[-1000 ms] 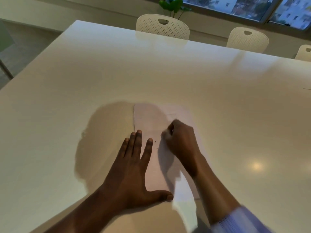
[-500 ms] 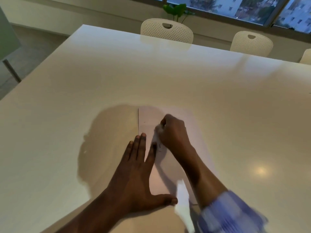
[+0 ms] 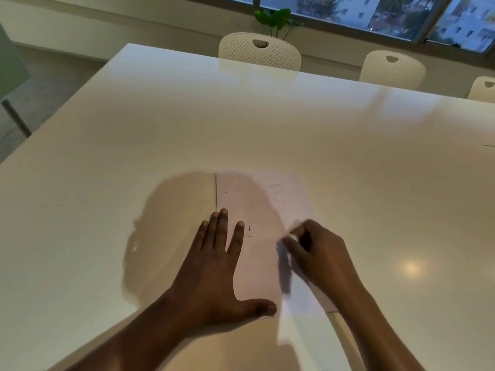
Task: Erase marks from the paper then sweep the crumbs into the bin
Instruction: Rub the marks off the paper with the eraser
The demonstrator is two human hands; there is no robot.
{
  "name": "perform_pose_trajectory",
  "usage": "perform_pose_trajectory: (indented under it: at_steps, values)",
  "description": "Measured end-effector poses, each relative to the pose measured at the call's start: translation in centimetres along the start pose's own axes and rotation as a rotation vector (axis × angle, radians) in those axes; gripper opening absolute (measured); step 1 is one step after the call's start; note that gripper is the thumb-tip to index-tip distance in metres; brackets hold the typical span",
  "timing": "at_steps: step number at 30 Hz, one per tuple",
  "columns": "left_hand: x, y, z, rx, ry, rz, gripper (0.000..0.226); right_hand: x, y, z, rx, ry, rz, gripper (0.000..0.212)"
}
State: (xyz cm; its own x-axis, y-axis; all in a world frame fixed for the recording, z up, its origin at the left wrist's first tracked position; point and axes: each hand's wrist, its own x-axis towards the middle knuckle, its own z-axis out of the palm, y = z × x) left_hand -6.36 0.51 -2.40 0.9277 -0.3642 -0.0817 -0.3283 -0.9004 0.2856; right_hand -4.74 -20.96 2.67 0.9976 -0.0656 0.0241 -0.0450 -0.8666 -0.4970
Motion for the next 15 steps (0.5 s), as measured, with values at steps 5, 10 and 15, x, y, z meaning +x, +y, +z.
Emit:
perform_pose_trajectory:
  at_steps: [5, 10, 15]
  values:
    - [0.6, 0.5, -1.3, 0.118, -0.020, -0.005, 0.151, -2.9, 1.6, -0.6, 0.071, 0.048, -0.002, 0.011]
    - [0.4, 2.9, -0.7, 0.094, 0.002, 0.086, 0.141, -2.3, 1.7, -0.6, 0.064, 0.006, -0.012, 0.013]
    - [0.0, 3.4, 0.4, 0.059, -0.028, 0.064, 0.140, -4.0, 1.6, -1.7, 0.056, -0.029, -0.071, 0.015]
